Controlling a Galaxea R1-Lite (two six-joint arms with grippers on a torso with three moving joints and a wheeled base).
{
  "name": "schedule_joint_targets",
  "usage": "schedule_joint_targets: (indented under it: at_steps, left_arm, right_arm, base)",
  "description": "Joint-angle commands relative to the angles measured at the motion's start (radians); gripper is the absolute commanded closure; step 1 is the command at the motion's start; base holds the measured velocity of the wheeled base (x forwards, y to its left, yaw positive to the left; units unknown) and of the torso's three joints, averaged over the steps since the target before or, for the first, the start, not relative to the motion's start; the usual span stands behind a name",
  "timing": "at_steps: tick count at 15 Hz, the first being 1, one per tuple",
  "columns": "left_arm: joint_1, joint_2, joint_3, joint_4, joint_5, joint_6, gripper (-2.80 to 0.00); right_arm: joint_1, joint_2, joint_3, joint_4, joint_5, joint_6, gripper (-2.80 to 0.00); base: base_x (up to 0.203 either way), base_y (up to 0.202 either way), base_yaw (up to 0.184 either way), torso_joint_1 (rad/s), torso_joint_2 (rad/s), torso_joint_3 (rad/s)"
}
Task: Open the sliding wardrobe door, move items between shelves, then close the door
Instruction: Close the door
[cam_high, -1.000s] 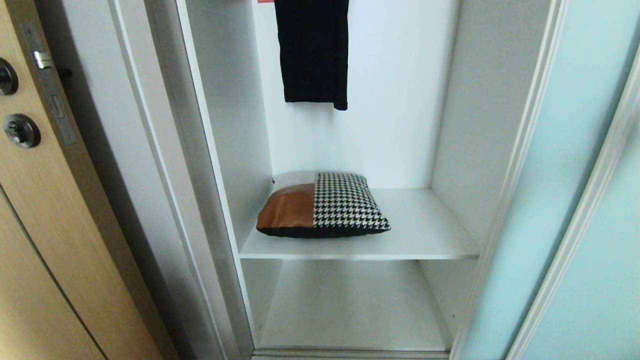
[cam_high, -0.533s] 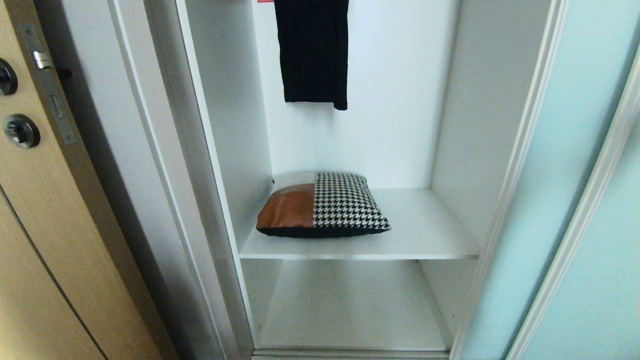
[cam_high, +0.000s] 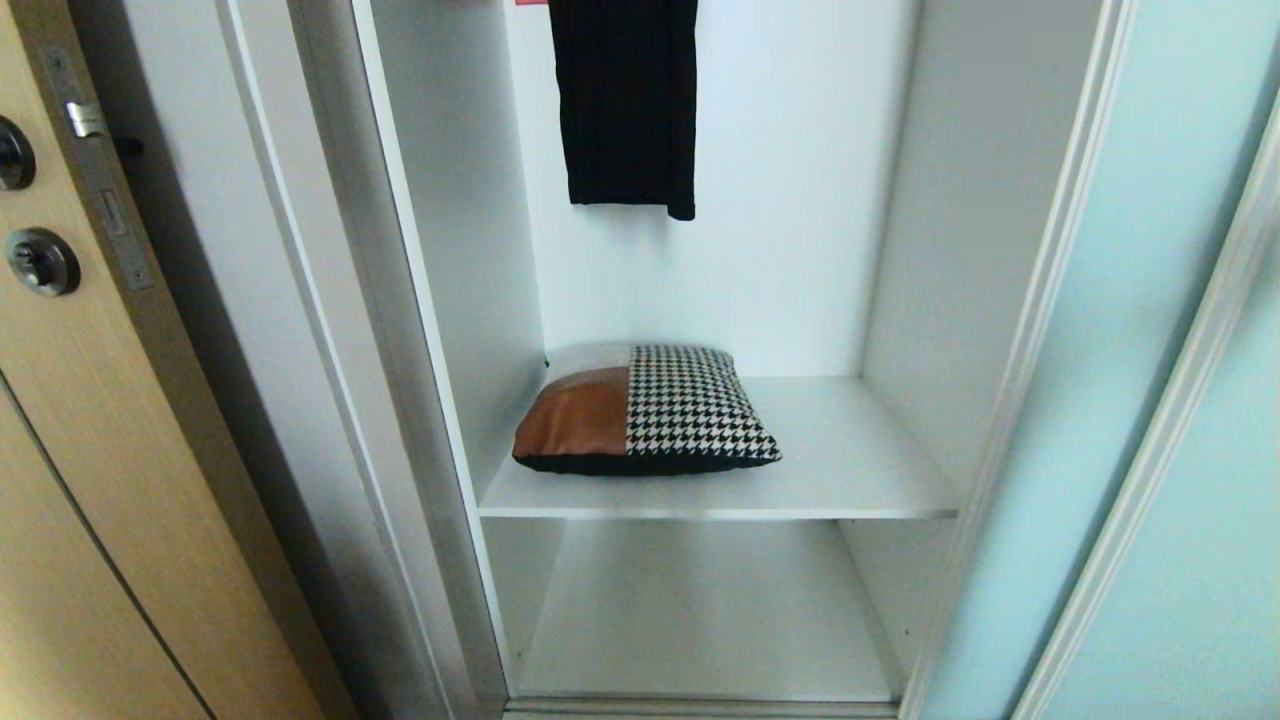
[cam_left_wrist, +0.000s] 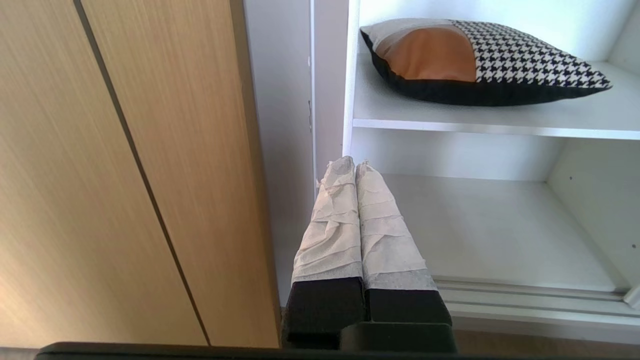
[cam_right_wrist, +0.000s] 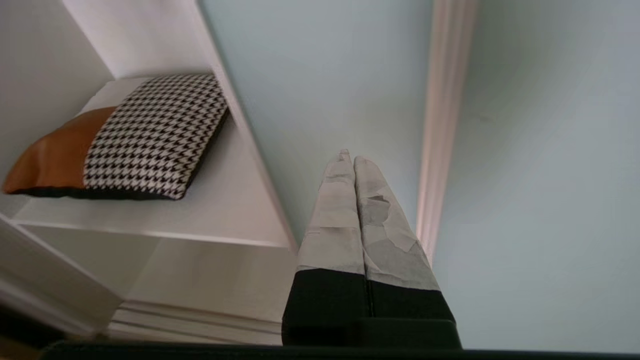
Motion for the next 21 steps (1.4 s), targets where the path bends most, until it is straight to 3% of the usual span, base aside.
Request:
schedule_joint_targets:
  at_steps: [1,12,16,21]
  left_arm:
    - [0.0,0.001,0.002,0.0,0.001,0.0,0.0]
    - [0.0,0.001,0.002,0.0,0.001,0.0,0.0]
    - [0.0,0.001,0.002,0.0,0.001,0.0,0.0]
    - [0.0,0.001,0.002,0.0,0.001,0.0,0.0]
  right_arm:
    - [-0.001,0.005,0.001,-0.002,0.004,-0.001,0.0]
    - [-0.018,0.078,-0.045,-0.041,-0.011,0.041,0.0]
    - [0.022,0.117,-0.071,-0.043,-0.101,0.063,0.0]
    - [0.034,0.135,-0.074,-0.045,-0.106,0.076,0.0]
  base:
    - [0.0,0.0,0.0,0.0,0.0,0.0]
    - [0.0,0.0,0.0,0.0,0.0,0.0]
    - [0.0,0.0,0.0,0.0,0.0,0.0]
    - [0.0,0.0,0.0,0.0,0.0,0.0]
